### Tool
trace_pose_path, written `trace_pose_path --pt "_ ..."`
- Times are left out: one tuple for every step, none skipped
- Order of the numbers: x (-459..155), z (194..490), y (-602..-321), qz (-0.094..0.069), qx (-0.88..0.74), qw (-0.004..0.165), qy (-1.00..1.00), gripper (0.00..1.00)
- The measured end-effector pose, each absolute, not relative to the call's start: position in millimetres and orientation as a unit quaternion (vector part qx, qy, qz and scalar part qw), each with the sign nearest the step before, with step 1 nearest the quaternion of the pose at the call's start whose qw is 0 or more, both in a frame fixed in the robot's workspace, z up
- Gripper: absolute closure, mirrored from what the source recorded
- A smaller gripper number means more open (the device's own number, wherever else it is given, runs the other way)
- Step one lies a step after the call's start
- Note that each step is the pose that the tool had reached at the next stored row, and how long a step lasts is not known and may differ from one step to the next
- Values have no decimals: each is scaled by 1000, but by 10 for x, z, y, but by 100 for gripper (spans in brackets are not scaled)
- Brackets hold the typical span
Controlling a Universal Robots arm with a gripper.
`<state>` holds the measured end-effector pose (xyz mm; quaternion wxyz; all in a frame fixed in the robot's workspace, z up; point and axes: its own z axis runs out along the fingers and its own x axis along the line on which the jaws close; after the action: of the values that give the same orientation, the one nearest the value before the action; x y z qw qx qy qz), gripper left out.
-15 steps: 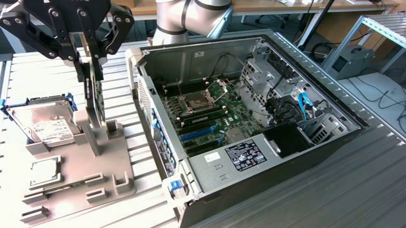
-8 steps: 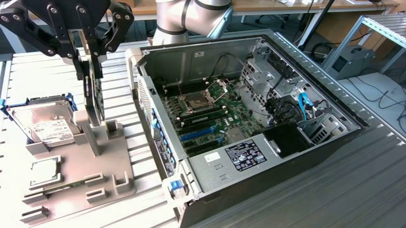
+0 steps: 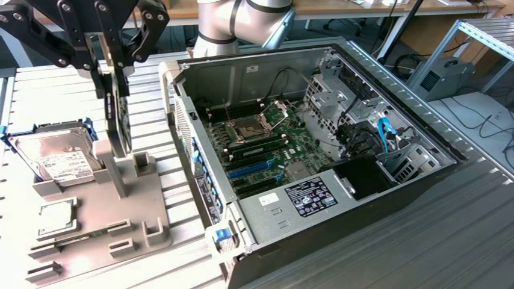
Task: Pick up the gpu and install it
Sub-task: 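Pick up the gpu and move the gpu toward the slot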
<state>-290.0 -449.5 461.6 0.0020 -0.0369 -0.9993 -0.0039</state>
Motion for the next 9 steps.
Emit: trace_pose_path --pt "-2900 4622 -4495 -4 -37 2 -999 74" --pt "-2900 4628 -4495 -4 -37 2 -999 74" --pt "-2900 4633 -4495 -4 -37 2 -999 74" --pt "-2900 4640 -4495 -4 -37 2 -999 74" --pt "-2900 4645 -4495 -4 -37 2 -999 74" --pt "-2900 4655 -4495 -4 -37 2 -999 74" --pt "-2900 4660 -4495 -4 -37 2 -999 74" --pt "-2900 4665 -4495 -4 -37 2 -999 74" --pt "-2900 4672 -4495 -4 -37 2 -999 74"
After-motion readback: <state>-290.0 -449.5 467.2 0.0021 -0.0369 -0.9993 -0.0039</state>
